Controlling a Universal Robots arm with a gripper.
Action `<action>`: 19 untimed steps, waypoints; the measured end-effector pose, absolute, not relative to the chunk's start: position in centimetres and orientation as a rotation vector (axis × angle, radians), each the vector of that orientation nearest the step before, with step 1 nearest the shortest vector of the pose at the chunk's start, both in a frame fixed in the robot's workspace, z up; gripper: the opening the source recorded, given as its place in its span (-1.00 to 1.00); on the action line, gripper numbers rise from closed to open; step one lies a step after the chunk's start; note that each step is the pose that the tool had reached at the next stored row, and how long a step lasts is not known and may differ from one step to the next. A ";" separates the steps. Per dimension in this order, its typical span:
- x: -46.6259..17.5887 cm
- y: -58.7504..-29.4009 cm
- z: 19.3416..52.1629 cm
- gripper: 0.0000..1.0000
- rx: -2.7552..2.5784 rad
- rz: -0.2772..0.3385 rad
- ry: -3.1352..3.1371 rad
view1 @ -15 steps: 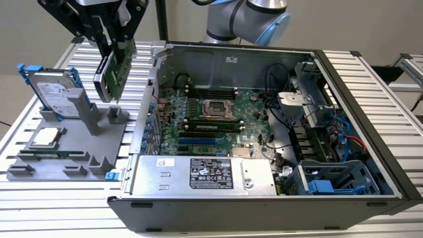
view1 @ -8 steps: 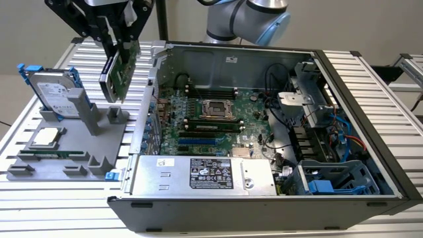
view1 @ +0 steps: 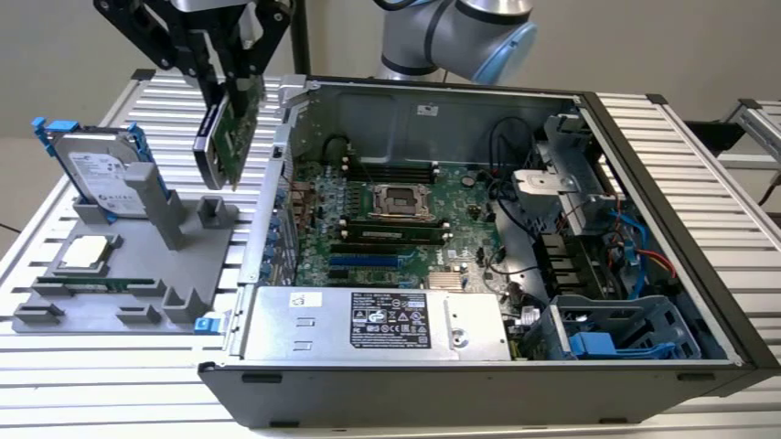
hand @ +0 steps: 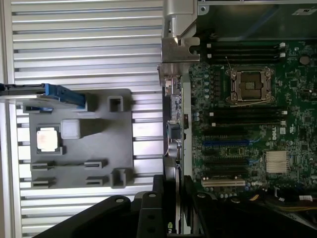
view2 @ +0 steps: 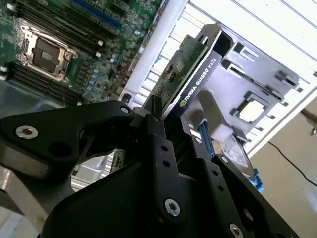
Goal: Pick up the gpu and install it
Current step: 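Pick up the gpu and move the gpu toward the slot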
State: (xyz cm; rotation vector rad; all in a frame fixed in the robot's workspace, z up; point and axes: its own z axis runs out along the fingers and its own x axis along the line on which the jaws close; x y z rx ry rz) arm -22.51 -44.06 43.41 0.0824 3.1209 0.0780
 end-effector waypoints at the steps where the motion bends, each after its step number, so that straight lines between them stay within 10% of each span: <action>1: -22.4 -44.1 43.4 -1.00 0.082 0.078 3.121; 19: -21.0 -44.1 43.4 -1.00 0.082 0.078 3.121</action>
